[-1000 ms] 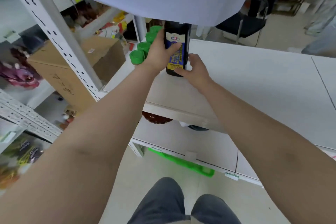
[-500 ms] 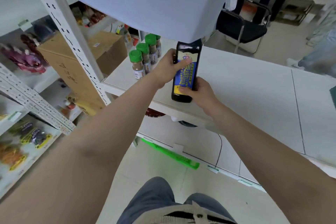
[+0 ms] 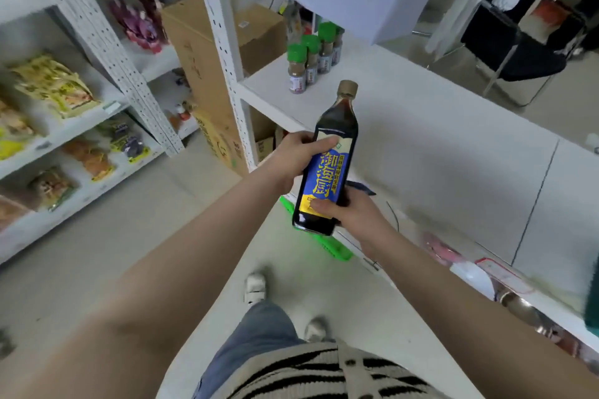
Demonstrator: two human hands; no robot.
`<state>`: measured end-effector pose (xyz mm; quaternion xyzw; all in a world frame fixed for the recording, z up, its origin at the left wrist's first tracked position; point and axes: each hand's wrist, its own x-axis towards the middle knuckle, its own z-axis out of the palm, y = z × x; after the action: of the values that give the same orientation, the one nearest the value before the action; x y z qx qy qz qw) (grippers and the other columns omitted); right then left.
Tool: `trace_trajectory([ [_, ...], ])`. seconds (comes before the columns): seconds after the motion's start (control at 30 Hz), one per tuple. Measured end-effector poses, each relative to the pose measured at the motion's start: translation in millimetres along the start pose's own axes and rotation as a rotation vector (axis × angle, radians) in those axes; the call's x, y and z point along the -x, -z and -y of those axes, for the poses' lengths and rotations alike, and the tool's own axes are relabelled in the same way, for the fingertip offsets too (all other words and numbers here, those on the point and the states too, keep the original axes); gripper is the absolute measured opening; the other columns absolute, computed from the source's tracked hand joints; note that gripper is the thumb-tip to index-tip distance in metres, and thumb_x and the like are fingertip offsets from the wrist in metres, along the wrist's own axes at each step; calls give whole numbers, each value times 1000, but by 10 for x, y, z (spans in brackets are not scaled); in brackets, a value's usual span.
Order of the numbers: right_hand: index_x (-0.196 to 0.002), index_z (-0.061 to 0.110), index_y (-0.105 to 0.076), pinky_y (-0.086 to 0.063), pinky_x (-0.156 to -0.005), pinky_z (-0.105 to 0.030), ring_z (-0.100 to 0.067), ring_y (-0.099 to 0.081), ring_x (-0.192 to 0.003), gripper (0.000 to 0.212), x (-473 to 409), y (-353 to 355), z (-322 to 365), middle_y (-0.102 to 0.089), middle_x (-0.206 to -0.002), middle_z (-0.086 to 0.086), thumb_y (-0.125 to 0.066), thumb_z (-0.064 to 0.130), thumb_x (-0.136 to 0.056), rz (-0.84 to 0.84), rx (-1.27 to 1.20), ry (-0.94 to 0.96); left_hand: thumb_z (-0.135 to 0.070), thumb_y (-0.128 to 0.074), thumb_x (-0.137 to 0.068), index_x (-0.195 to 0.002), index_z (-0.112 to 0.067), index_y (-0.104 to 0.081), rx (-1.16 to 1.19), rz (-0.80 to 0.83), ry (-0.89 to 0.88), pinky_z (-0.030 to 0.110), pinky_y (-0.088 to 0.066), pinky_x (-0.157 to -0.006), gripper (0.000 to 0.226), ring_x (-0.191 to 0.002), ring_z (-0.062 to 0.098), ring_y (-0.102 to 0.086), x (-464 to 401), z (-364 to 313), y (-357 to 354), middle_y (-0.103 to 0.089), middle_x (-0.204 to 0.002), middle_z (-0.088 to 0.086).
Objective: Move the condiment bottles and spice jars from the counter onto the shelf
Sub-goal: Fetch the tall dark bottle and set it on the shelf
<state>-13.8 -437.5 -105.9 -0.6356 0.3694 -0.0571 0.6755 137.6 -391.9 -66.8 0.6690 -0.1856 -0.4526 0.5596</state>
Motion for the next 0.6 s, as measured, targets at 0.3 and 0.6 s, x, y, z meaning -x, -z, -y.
trace_trajectory([
  [0.3,-103,16,-68,-49,-99,-48,-25,-68,-103,31,88,-1288,-132,-74,-104,-3,-78,24,-75,363,202,-89,-25,-75,-81,-83,-19,-53,243,-410,118,21,-52,-63,23,-60,7,-63,998,586,1208,-68,-65,-7],
  [0.6,-94,18,-69,-49,-99,-46,-24,-69,-101,24,224,-3085,-129,-74,-101,-4,-80,22,-72,597,342,-108,-31,-77,-77,-110,-3,-64,362,-651,141,27,-55,-69,46,-68,14,-68,2069,1148,2822,-73,-81,2],
])
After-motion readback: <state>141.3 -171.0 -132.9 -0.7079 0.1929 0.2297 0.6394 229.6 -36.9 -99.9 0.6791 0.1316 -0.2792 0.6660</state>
